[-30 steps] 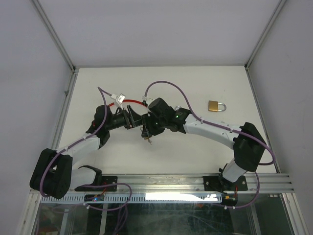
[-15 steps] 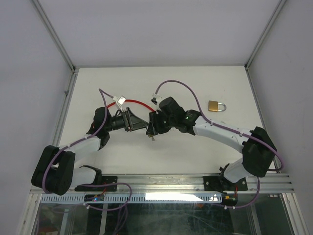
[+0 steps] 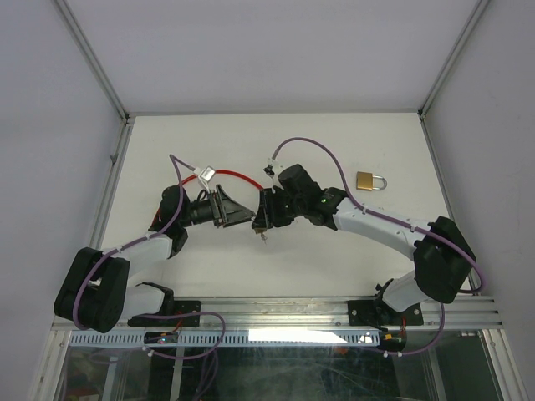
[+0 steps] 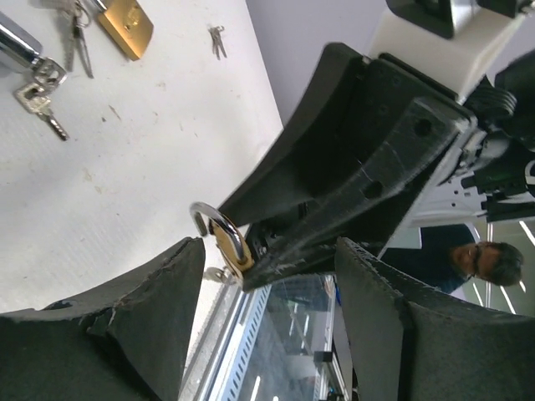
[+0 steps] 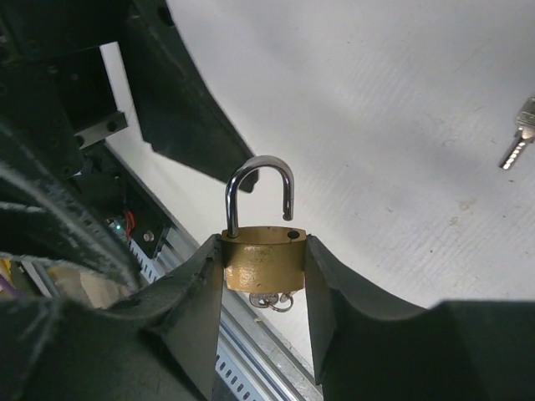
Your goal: Unlock with the key
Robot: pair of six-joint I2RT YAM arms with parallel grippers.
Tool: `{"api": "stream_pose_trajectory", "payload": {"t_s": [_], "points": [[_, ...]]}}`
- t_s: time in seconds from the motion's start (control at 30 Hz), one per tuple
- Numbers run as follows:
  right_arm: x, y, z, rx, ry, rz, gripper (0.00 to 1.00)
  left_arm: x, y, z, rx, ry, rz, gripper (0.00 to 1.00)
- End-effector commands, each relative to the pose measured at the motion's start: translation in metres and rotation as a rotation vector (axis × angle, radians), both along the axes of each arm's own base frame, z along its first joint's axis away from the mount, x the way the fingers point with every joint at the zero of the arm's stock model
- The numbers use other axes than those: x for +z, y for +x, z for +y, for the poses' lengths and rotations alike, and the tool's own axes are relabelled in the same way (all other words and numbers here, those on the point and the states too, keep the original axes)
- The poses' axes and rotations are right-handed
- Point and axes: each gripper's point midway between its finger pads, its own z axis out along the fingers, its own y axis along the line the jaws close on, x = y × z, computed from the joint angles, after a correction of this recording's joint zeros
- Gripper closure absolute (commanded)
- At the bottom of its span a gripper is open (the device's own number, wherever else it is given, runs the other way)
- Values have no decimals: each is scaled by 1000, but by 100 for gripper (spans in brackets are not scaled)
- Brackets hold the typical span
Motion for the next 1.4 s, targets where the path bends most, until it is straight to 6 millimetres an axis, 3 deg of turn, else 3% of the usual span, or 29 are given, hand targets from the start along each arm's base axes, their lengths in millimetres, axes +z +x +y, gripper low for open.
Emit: {"api": "stream_pose_trajectory", "payload": {"t_s": [0.0,0.13,0.33,0.57,0.77,1.03,1.2,1.37], "points": [[48,-5,21,86,169,-61,100,7,18,4,92,15,-78,34],[55,-14,27,139,215,-45,100,17,25,5,110,-1,-130,29],[66,-11,33,131,273,-54,100,35,13,-1,32,-77,-187,30],[61,4,29,87,298,-21,100,41,-5,0,-19,-153,-162,41],[59,18,14,29,290,-32,100,32,-12,1,-32,-141,-122,53],[40,27,0,-12,202,-32,100,23,-7,1,-21,-81,-87,58],[24,32,3,-20,130,-31,100,6,5,1,13,-11,-42,60],[-3,33,12,-18,-1,-24,100,-17,15,3,60,41,17,62]]}}
